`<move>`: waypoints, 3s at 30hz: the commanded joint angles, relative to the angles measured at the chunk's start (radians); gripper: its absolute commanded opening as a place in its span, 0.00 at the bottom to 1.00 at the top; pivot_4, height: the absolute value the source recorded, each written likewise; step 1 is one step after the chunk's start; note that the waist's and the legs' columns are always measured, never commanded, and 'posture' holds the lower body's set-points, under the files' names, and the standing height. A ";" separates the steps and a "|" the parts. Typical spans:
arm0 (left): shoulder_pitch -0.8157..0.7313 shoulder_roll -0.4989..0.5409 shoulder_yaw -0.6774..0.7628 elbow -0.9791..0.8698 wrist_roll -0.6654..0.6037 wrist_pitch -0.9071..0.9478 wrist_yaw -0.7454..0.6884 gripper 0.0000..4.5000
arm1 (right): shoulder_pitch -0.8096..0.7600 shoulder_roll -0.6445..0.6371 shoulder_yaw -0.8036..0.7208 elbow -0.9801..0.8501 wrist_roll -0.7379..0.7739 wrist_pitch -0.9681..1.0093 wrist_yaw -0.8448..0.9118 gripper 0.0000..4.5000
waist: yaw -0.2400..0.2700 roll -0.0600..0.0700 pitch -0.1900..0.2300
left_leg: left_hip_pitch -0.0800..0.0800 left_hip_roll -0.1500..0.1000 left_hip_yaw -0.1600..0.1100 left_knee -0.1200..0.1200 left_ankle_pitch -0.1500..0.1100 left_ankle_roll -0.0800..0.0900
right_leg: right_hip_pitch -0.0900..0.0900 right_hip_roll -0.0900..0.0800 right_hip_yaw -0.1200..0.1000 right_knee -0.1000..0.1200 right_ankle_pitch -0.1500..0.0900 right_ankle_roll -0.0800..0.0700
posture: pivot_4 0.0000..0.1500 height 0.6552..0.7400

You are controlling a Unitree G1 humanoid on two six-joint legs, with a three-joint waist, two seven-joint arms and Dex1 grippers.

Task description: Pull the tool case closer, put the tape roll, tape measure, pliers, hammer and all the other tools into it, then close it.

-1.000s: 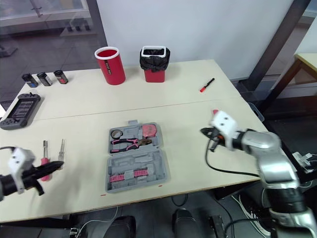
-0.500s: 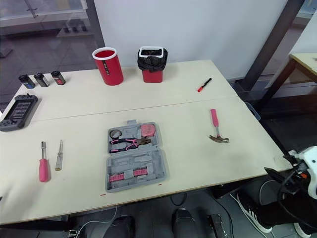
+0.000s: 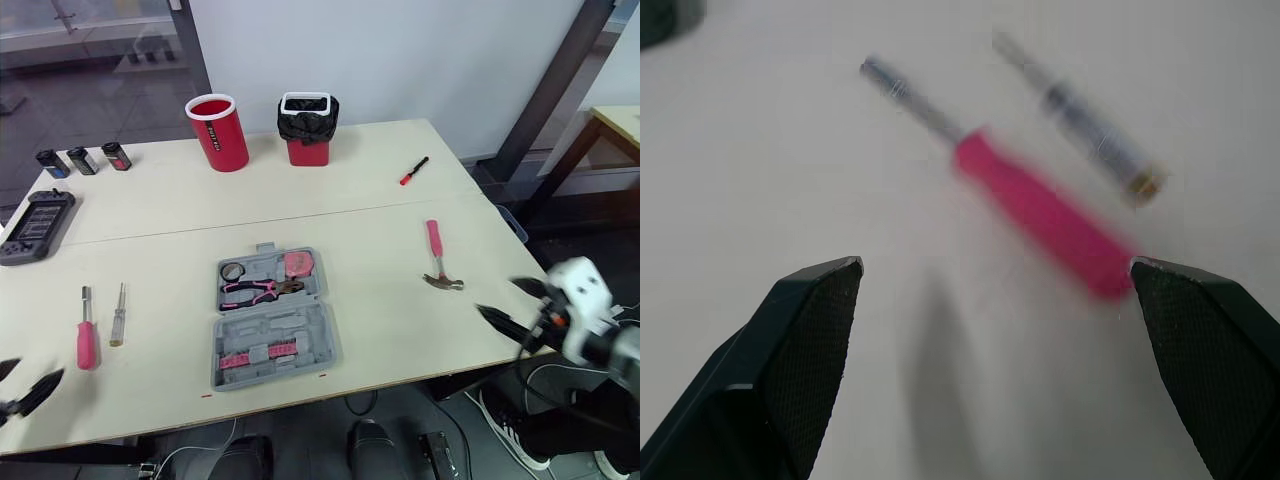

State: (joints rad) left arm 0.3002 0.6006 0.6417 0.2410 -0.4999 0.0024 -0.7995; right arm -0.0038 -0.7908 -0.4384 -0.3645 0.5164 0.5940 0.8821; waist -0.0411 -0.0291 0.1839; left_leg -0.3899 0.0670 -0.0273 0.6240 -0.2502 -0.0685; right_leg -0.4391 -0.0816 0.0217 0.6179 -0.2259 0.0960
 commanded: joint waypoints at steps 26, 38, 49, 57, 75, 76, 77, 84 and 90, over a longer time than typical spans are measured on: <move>-0.383 -0.049 -0.198 -0.325 0.072 0.745 0.596 1.00 | -0.439 0.075 0.593 -0.077 -0.056 0.064 0.026 0.98 | 0.026 -0.003 -0.001 | -0.001 -0.002 -0.007 0.007 0.000 0.000 | 0.006 0.004 0.000 0.001 0.001 0.000 | 1.00 0.98; -0.552 -0.042 -0.218 -0.209 0.126 0.960 0.704 1.00 | -0.416 0.073 0.576 -0.101 -0.057 0.088 -0.004 0.98 | 0.025 -0.003 -0.001 | 0.000 -0.002 -0.008 0.006 0.000 0.000 | 0.006 0.004 -0.001 0.002 0.002 0.002 | 1.00 0.98; -0.600 -0.060 -0.262 -0.101 0.144 0.950 0.676 1.00 | -0.408 0.074 0.553 -0.131 -0.045 0.121 -0.035 0.98 | 0.027 -0.003 -0.001 | 0.000 -0.002 -0.008 0.008 0.000 0.000 | 0.007 0.004 -0.001 0.002 0.002 0.001 | 1.00 0.98; -0.620 -0.072 -0.268 -0.056 0.165 0.933 0.663 0.88 | -0.402 0.074 0.549 -0.140 -0.045 0.131 -0.049 1.00 | 0.029 -0.002 -0.001 | 0.001 -0.002 -0.008 0.008 0.001 0.000 | 0.007 0.004 -0.001 0.003 0.002 0.001 | 1.00 0.98; -0.607 -0.089 -0.239 -0.060 0.201 0.856 0.653 0.02 | -0.381 0.066 0.545 -0.156 -0.050 0.149 -0.065 1.00 | 0.030 -0.002 -0.001 | 0.001 -0.002 -0.009 0.008 0.001 0.000 | 0.009 0.004 -0.001 0.003 0.002 0.002 | 1.00 0.98; -0.606 -0.072 -0.248 -0.063 0.210 0.837 0.639 0.02 | -0.377 0.065 0.546 -0.156 -0.052 0.148 -0.067 1.00 | 0.030 -0.002 -0.001 | 0.001 -0.002 -0.009 0.008 0.001 0.000 | 0.009 0.004 -0.001 0.003 0.002 0.002 | 1.00 0.98; -0.605 -0.050 -0.259 -0.073 0.217 0.823 0.615 0.02 | -0.374 0.064 0.545 -0.157 -0.054 0.149 -0.070 1.00 | 0.029 -0.002 -0.001 | 0.001 -0.002 -0.009 0.008 0.001 0.000 | 0.009 0.004 -0.001 0.003 0.002 0.002 | 1.00 0.98; -0.596 0.173 -0.384 -0.231 0.192 0.751 0.289 0.02 | -0.350 0.082 0.540 -0.176 -0.055 0.159 -0.118 1.00 | 0.027 -0.003 0.000 | 0.000 -0.002 -0.009 0.007 0.001 0.000 | 0.008 0.004 -0.001 0.001 0.002 0.001 | 1.00 0.98; -0.605 0.353 -0.495 -0.333 0.118 0.692 -0.075 0.02 | -0.330 0.095 0.540 -0.179 -0.063 0.154 -0.154 1.00 | 0.027 -0.002 0.000 | -0.001 -0.002 -0.008 0.006 0.001 0.000 | 0.007 0.004 -0.001 -0.001 0.002 0.001 | 1.00 0.98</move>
State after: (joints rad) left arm -0.2898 0.9287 0.1601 -0.0588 -0.3545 0.7112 -0.7920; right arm -0.3327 -0.7013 0.1339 -0.5068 0.4532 0.7580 0.7368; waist -0.0142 -0.0313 0.1841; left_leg -0.3911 0.0649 -0.0351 0.6304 -0.2497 -0.0686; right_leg -0.4325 -0.0780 0.0213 0.6170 -0.2242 0.0972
